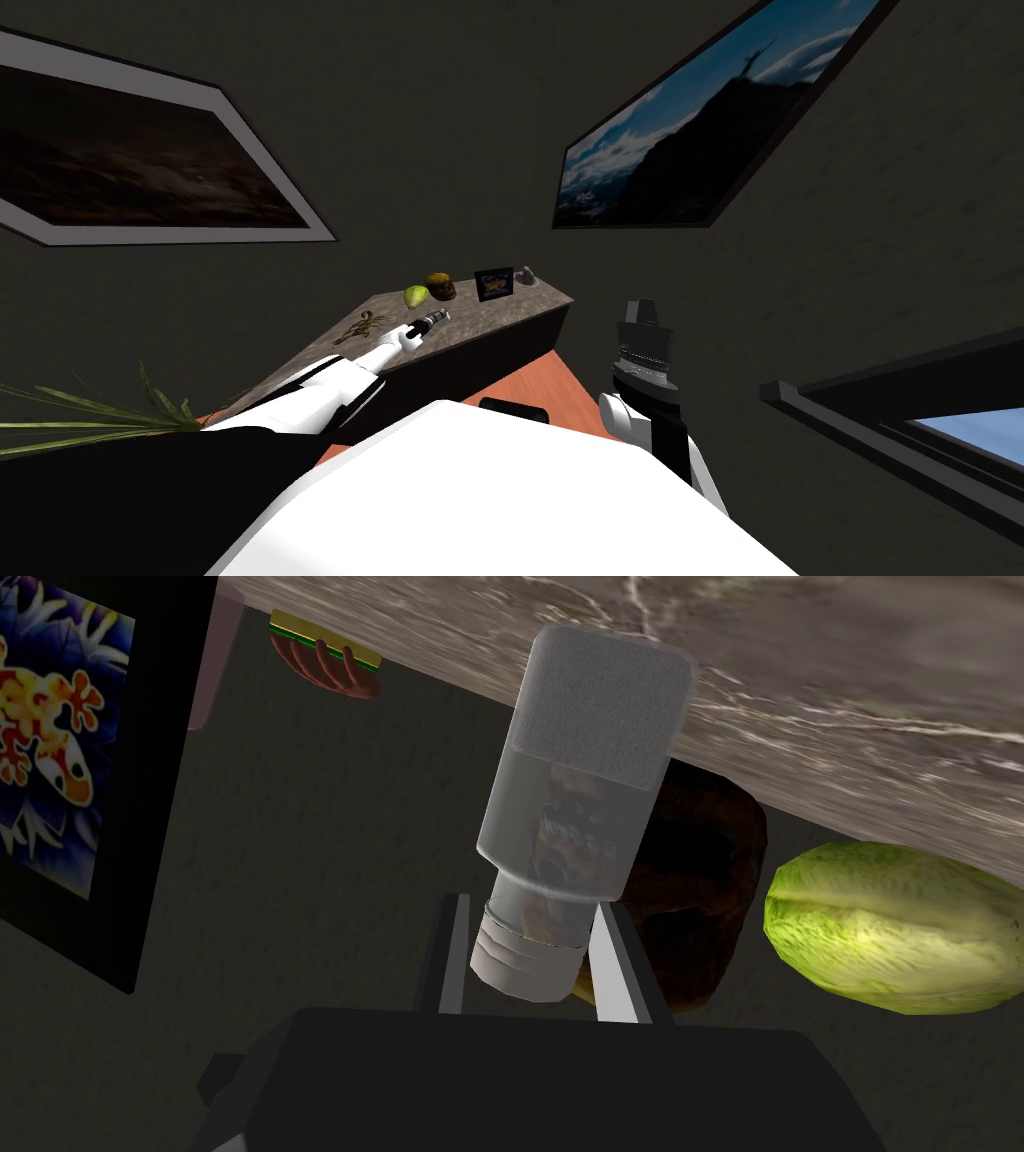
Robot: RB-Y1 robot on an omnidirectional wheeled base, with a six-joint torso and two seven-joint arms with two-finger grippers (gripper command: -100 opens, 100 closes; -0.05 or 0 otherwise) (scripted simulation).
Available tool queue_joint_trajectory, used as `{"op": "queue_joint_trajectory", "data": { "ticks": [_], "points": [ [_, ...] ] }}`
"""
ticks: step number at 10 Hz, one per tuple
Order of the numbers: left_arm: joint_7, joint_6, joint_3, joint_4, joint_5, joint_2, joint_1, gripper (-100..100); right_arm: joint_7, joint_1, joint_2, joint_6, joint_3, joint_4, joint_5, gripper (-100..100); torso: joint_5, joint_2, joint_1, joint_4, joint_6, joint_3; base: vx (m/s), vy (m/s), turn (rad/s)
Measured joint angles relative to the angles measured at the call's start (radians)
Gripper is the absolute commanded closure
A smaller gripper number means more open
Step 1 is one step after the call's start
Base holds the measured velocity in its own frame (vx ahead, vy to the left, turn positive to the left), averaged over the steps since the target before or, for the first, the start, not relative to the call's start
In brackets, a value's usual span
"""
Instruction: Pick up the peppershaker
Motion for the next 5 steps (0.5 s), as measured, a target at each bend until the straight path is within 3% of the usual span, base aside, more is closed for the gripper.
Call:
{"op": "queue_joint_trajectory", "data": {
  "ticks": [2,5],
  "points": [
    [0.013,0.038,0.008,-0.067,-0.013,0.003,0.047,100,0.000,0.000,0.000,0.000,0.000,0.000,0.000,0,0.004,-0.001,0.004,-0.004,-0.003,-0.003,0.004,0.007,0.021],
    [0.013,0.036,0.006,-0.096,-0.015,-0.002,0.054,100,0.000,0.000,0.000,0.000,0.000,0.000,0.000,0,0.005,0.000,0.003,-0.004,-0.001,-0.002,0.006,0.003,-0.005]
  ]
}}
